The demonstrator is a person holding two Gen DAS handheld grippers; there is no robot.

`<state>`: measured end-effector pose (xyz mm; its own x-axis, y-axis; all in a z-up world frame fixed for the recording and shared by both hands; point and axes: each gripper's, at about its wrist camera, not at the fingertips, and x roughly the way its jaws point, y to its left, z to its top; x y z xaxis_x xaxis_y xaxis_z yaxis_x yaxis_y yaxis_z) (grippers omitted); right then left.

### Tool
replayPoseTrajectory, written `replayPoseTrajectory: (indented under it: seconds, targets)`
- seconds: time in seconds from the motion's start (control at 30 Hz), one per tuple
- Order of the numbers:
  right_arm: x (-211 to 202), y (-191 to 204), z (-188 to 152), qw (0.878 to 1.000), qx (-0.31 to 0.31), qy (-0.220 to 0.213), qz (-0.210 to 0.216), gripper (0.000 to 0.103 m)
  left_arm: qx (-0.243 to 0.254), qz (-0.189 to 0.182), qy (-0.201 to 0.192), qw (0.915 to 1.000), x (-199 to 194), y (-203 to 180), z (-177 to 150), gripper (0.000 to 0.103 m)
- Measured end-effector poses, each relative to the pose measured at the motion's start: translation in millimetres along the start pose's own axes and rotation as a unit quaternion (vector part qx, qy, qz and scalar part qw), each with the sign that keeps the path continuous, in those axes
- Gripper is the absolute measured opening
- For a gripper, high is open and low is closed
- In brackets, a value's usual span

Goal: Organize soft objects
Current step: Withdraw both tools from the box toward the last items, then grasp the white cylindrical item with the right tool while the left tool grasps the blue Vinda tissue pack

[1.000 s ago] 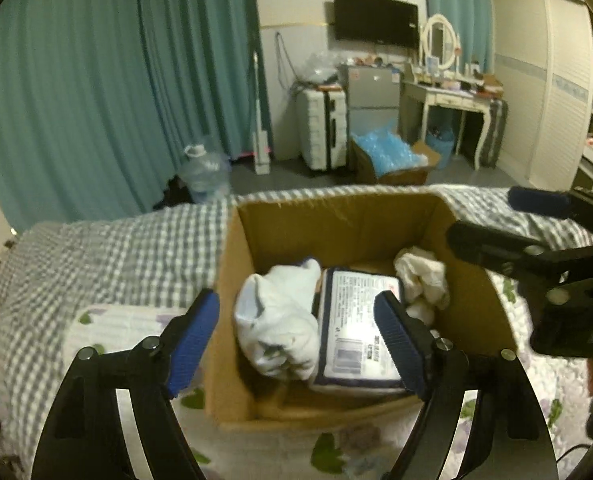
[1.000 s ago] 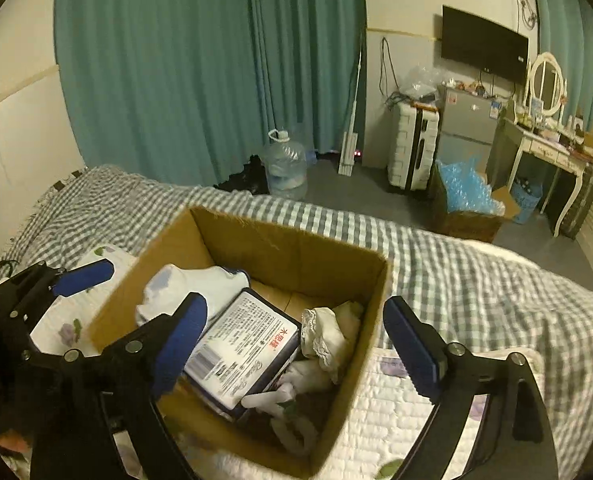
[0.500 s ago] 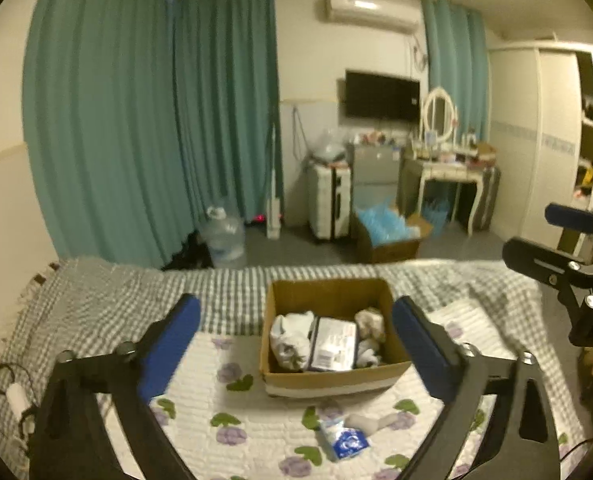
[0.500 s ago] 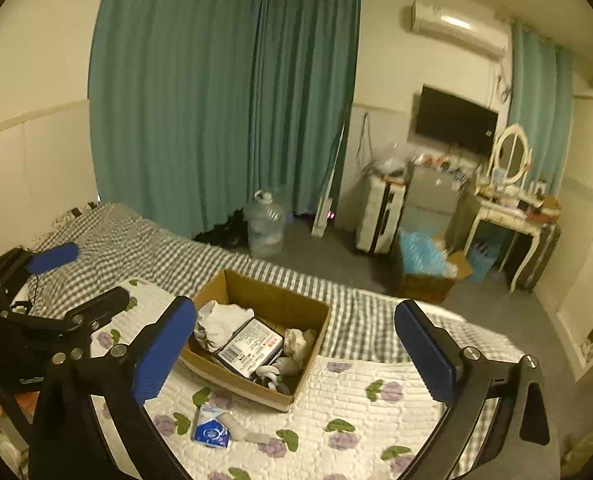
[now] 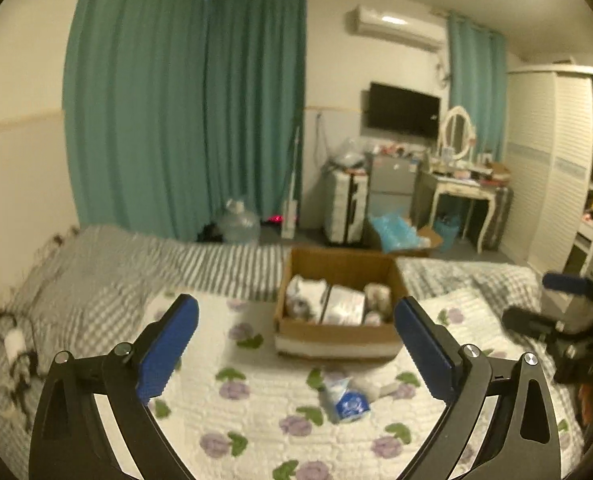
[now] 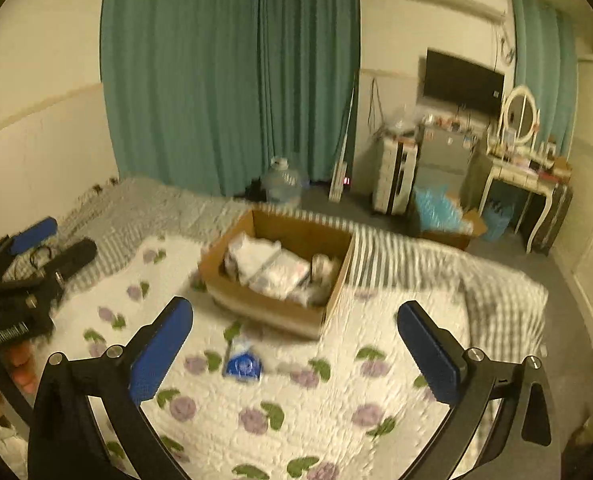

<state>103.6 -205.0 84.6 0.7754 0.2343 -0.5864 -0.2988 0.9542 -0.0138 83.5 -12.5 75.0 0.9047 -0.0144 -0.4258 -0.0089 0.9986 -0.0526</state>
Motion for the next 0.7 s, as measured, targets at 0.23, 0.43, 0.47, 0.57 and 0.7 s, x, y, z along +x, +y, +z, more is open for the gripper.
replayPoseTrajectory:
  seconds: [0.23, 0.43, 0.47, 0.57, 0.7]
  targets:
    - [94.2, 4.1, -61.8, 0.996, 0.012, 0.085, 0.016, 0.103, -0.007, 0.034, 0.056, 0.9978, 59.8, 0.9, -49.8, 0.100]
    - [178.7, 5.9, -97.8, 0.986, 0.010, 0.163, 0.031, 0.086, -0.006, 0.059, 0.116, 0.9915, 111.6, -1.0, -92.2, 0.100]
    - [190.1, 5.5, -100.3, 0.984, 0.011, 0.172, 0.034, 0.085, -0.006, 0.059, 0.130, 0.9898, 121.3, -1.7, -98.3, 0.100]
    - [219.6, 7.0, -106.5, 0.982, 0.005, 0.186, 0.042, 0.077, -0.008, 0.058, 0.157, 0.9859, 144.3, -1.9, -114.8, 0.100]
    - [250.5, 12.7, -111.3, 0.978, -0.007, 0.202, 0.050, 0.068, -0.009, 0.065, 0.180, 0.9814, 161.5, 6.0, -131.4, 0.100]
